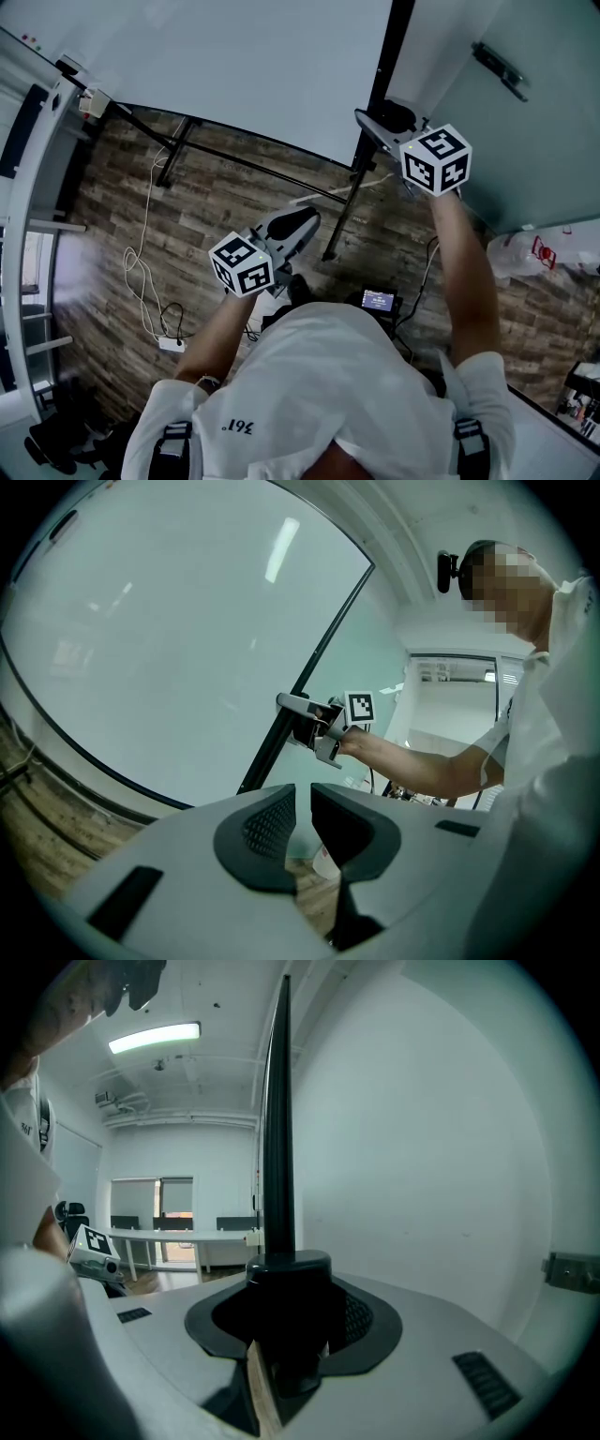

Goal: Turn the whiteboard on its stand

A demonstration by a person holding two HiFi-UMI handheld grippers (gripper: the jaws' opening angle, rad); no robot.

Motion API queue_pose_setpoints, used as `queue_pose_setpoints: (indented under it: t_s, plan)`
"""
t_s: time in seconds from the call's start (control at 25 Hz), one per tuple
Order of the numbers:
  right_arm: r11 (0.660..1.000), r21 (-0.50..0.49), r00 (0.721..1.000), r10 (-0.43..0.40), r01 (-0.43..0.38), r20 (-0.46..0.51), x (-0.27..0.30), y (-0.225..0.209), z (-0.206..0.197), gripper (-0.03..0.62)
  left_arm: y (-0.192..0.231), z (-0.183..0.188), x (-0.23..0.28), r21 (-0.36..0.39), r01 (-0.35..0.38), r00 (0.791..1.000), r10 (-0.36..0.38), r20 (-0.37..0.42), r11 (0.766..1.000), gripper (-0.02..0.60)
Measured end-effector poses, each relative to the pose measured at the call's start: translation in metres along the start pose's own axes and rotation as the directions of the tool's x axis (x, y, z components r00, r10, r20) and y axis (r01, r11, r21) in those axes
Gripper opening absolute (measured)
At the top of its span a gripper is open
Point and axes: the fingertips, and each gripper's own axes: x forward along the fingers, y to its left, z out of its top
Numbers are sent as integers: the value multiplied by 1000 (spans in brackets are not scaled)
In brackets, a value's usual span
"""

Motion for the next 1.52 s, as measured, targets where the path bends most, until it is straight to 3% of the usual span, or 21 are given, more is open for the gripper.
queue_pose_setpoints:
  t_s: [0.76,1.32,1.52]
  plan:
    - [1000,5,1000,-9,9,-10,-36,-21,-9,181,7,12,-10,6,-55,998,55,36,998,41]
    - [1000,-12,999,-11,10,-42,-54,-13,-9,179,14,14,-47,6,-99,993,99,62,995,41]
    - [1000,-14,999,-22,21,-47,-84,-12,-15,179,4,6,-49,1,-98,994,97,56,995,41]
